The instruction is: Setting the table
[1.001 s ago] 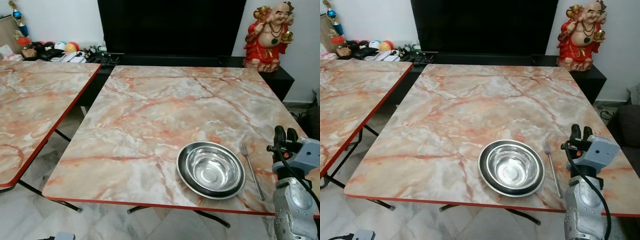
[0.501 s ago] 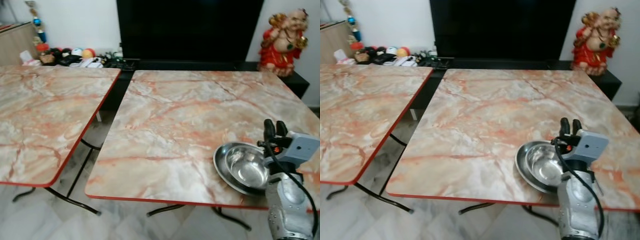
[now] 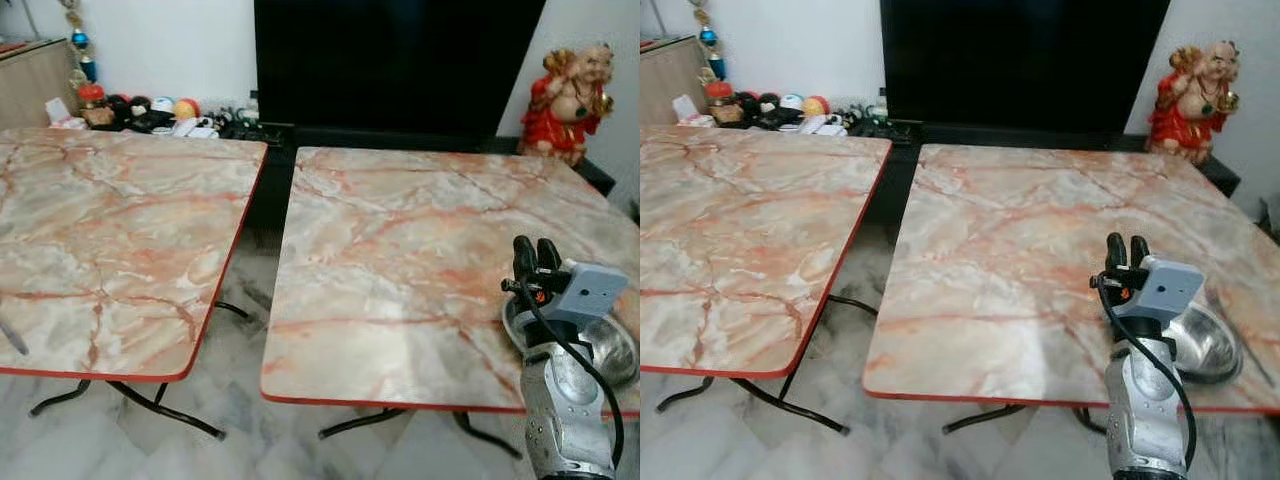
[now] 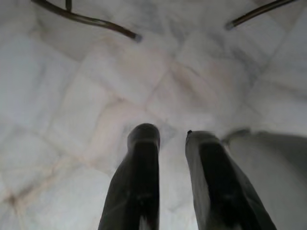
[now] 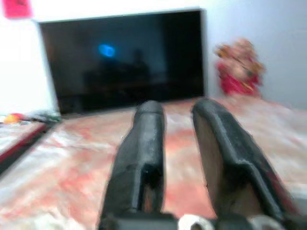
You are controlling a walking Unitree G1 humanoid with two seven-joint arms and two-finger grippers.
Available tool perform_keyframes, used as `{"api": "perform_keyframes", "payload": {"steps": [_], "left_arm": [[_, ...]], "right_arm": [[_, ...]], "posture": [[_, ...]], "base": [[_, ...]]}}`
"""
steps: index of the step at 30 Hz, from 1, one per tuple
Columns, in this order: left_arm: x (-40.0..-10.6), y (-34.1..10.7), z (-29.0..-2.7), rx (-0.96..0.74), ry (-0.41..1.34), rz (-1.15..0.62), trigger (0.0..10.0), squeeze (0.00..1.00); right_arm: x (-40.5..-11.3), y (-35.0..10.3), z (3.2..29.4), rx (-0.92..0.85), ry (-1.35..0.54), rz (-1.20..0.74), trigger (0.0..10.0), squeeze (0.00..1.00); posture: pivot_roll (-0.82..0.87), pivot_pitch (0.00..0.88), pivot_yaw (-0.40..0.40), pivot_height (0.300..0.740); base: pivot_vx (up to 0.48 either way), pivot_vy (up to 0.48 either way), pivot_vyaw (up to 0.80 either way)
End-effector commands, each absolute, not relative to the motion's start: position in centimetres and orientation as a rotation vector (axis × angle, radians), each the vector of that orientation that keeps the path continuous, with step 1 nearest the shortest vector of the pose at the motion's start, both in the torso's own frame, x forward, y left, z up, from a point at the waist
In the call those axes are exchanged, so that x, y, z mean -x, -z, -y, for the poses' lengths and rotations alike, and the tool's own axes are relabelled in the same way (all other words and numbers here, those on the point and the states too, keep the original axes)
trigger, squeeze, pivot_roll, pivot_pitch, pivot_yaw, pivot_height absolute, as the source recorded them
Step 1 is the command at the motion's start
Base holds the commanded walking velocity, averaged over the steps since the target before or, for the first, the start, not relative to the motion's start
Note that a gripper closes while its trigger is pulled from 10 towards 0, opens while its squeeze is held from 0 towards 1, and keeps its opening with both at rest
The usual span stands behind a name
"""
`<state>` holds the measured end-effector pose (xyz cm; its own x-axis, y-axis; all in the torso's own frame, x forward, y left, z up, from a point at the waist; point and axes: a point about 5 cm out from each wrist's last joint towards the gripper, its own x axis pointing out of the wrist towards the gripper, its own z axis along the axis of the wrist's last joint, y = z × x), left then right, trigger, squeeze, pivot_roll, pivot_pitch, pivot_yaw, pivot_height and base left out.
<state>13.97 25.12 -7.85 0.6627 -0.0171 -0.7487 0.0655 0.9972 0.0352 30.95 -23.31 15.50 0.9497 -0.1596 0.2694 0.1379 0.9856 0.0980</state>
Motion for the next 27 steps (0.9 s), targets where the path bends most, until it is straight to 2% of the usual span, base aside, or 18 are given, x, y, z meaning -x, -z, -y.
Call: {"api": "perform_keyframes", "payload": {"steps": [1,12,19,27], "left_arm": [[-13.9,7.6,-25.9,-0.083,0.044,-0.845,10.0,0.00],[-14.4,7.3,-26.5,-0.086,0.020,-0.832,10.0,0.00],[-15.4,6.7,-26.8,-0.081,-0.006,-0.799,10.0,0.00],[-14.7,7.0,-27.0,-0.074,-0.023,-0.813,10.0,0.00]], "right_arm": [[-31.3,-16.3,22.2,-0.079,0.113,0.302,10.0,0.00],[-31.8,-16.7,22.3,-0.082,0.108,0.301,10.0,0.00],[-31.9,-16.4,21.6,-0.092,0.103,0.288,10.0,0.00],[-32.1,-16.5,21.1,-0.106,0.094,0.288,10.0,0.00]], "posture": [[0.07,0.000,-0.037,0.740],[0.08,0.000,-0.036,0.740],[0.10,0.041,-0.044,0.740],[0.10,0.062,-0.046,0.740]], "base": [[0.000,0.480,0.00],[0.000,0.480,0.00],[0.000,0.480,0.00],[0.000,0.480,0.00]]}}
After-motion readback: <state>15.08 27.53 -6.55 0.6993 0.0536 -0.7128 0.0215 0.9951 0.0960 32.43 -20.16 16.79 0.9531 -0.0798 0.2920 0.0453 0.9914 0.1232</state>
